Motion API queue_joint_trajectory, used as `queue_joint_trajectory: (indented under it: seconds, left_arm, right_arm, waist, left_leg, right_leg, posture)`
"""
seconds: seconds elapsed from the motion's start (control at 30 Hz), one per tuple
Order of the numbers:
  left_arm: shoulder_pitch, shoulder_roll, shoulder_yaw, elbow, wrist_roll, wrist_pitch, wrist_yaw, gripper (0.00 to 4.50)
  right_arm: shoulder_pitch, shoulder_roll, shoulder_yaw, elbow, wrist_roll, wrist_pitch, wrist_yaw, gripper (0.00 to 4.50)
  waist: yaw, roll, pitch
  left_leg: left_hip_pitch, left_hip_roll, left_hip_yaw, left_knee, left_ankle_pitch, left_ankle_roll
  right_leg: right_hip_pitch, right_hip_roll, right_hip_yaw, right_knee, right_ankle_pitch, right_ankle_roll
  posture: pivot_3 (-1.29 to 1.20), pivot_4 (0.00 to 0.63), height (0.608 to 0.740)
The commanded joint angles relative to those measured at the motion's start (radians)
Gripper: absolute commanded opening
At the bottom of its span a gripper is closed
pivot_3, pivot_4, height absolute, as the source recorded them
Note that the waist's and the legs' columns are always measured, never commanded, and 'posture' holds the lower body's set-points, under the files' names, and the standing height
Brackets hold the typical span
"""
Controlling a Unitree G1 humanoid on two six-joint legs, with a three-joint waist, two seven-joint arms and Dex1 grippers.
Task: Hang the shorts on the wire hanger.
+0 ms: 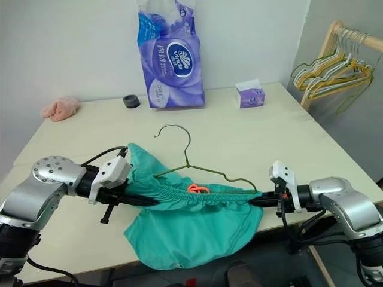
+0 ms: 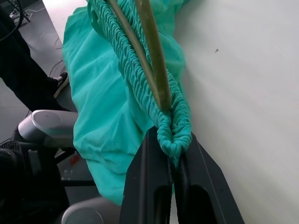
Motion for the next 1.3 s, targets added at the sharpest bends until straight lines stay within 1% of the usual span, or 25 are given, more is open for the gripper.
queue_joint_trajectory:
  seconds: [0.03, 0.43, 0.6, 0.7, 0.87, 0.97, 1.13, 1.3]
  left_arm:
    - [0.003, 0.042, 0.046, 0.013, 0.015, -0.001, 0.003, 0.00]
    - [0.021, 0.062, 0.048, -0.006, 0.016, -0.003, -0.001, 0.00]
    - [0.031, 0.081, 0.041, -0.025, 0.019, -0.001, -0.011, 0.00]
    - [0.031, 0.093, 0.036, -0.023, 0.030, -0.007, -0.005, 0.00]
    - [0.022, 0.090, 0.034, -0.010, 0.051, -0.016, 0.020, 0.00]
    - [0.021, 0.083, 0.018, -0.007, 0.074, -0.029, 0.036, 0.00]
    - [0.007, 0.057, -0.031, -0.006, 0.133, -0.053, 0.060, 0.00]
    - [-0.036, 0.004, -0.053, 0.017, 0.175, -0.061, 0.110, 0.00]
  right_arm:
    - [0.003, -0.037, -0.032, 0.022, -0.022, -0.016, 0.006, 0.03]
    - [0.005, -0.064, -0.052, 0.053, -0.019, -0.036, 0.036, 0.03]
    - [-0.033, -0.082, -0.057, 0.084, -0.020, -0.034, 0.046, 0.03]
    - [-0.058, -0.122, -0.056, 0.093, -0.026, -0.040, 0.086, 0.03]
    - [-0.089, -0.140, -0.044, 0.080, -0.022, -0.035, 0.097, 0.03]
    - [-0.142, -0.122, -0.022, 0.050, -0.016, -0.018, 0.096, 0.03]
    - [-0.319, -0.057, 0.071, 0.074, -0.070, -0.034, 0.101, 0.03]
    - [-0.409, -0.002, 0.151, 0.102, -0.115, -0.052, 0.135, 0.03]
  waist:
    - [0.000, 0.000, 0.000]
    - [0.001, 0.000, 0.000]
    - [0.000, 0.000, 0.000]
    - [0.000, 0.001, 0.001]
    - [0.001, 0.001, 0.001]
    - [-0.001, 0.001, 0.001]
    - [-0.009, 0.002, 0.002]
    - [-0.007, 0.002, 0.002]
  left_leg:
    - [0.000, 0.000, 0.000, 0.000, 0.000, 0.000]
    - [0.000, 0.000, 0.000, 0.000, 0.000, 0.000]
    - [0.000, 0.000, 0.000, 0.000, 0.000, 0.000]
    - [0.000, 0.000, 0.000, 0.000, 0.000, 0.000]
    - [0.000, 0.000, 0.000, 0.000, 0.000, 0.000]
    - [0.000, 0.000, 0.001, 0.000, 0.000, 0.000]
    - [0.001, 0.000, 0.001, -0.001, 0.000, 0.000]
    - [0.000, 0.000, 0.000, -0.002, 0.000, 0.000]
  right_leg:
    - [0.000, 0.000, 0.000, 0.000, 0.000, 0.000]
    - [0.000, 0.000, 0.000, 0.000, 0.000, 0.000]
    - [0.000, 0.000, 0.000, 0.000, 0.000, 0.000]
    - [0.000, 0.000, 0.000, 0.000, 0.000, 0.000]
    - [0.000, 0.000, 0.000, -0.001, 0.000, 0.000]
    - [0.000, 0.000, 0.000, -0.001, 0.000, 0.000]
    - [0.000, 0.000, 0.000, -0.001, 0.000, -0.001]
    - [-0.001, -0.001, 0.000, -0.001, 0.000, -0.001]
  posture:
    - [-0.32, 0.050, 0.740]
    - [-0.31, 0.048, 0.740]
    - [-0.32, 0.049, 0.740]
    - [-0.32, 0.049, 0.740]
    - [-0.31, 0.048, 0.740]
    - [-0.32, 0.046, 0.740]
    - [-0.32, 0.041, 0.740]
    - [-0.32, 0.036, 0.740]
